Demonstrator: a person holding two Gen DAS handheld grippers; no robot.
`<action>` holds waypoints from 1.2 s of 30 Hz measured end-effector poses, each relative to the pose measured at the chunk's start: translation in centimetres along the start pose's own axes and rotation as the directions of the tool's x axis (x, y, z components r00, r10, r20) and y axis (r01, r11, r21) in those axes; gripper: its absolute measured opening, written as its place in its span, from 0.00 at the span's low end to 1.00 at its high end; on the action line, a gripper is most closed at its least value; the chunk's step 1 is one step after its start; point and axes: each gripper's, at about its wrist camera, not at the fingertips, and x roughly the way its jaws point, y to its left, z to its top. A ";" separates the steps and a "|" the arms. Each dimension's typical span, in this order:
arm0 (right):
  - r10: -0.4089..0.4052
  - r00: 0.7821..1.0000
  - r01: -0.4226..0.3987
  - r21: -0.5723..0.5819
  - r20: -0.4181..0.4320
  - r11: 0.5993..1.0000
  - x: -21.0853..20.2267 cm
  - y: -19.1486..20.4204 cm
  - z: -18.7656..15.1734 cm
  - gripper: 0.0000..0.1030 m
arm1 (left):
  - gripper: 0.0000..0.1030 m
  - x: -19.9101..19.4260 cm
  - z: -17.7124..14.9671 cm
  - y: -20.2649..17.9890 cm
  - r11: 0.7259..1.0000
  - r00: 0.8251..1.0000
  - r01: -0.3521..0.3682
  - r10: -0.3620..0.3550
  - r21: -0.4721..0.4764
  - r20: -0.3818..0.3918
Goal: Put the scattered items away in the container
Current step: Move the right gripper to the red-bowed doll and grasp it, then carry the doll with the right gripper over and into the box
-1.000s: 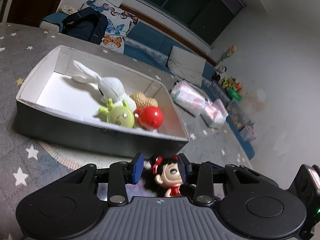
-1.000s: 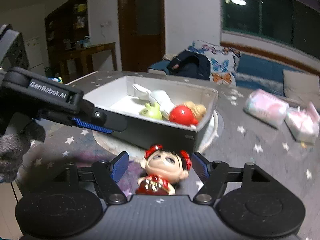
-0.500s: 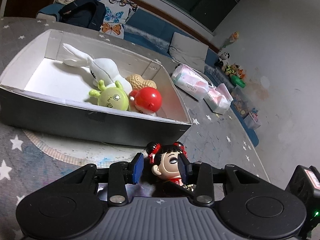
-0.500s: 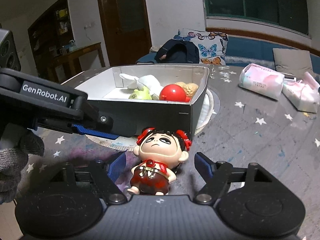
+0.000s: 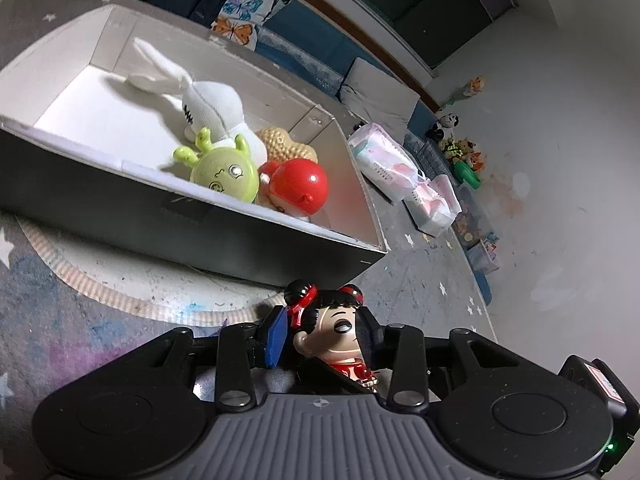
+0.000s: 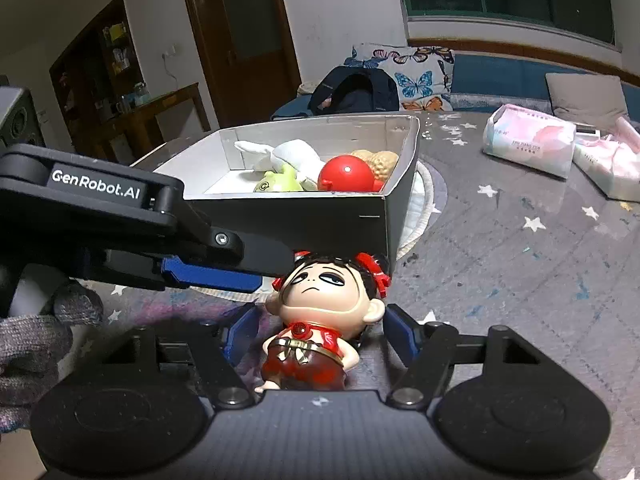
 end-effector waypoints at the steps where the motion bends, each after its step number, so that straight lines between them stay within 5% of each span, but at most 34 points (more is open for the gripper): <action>1: 0.000 1.000 0.000 0.005 -0.005 1.000 0.1 0.0 0.0 0.68 | 0.38 0.1 0.0 0.1 1.000 1.000 0.002 -0.002 -0.005 -0.003; 9: 0.012 0.999 -0.011 0.036 -0.034 0.999 0.6 -0.1 0.1 0.57 | 0.39 0.7 -0.3 0.3 1.000 1.000 0.013 -0.014 -0.019 -0.023; 36: 0.044 0.999 -0.044 0.005 0.028 0.999 -2.6 2.0 0.9 0.51 | 0.39 -3.5 -1.0 -1.1 0.999 0.998 0.033 -0.033 0.001 0.062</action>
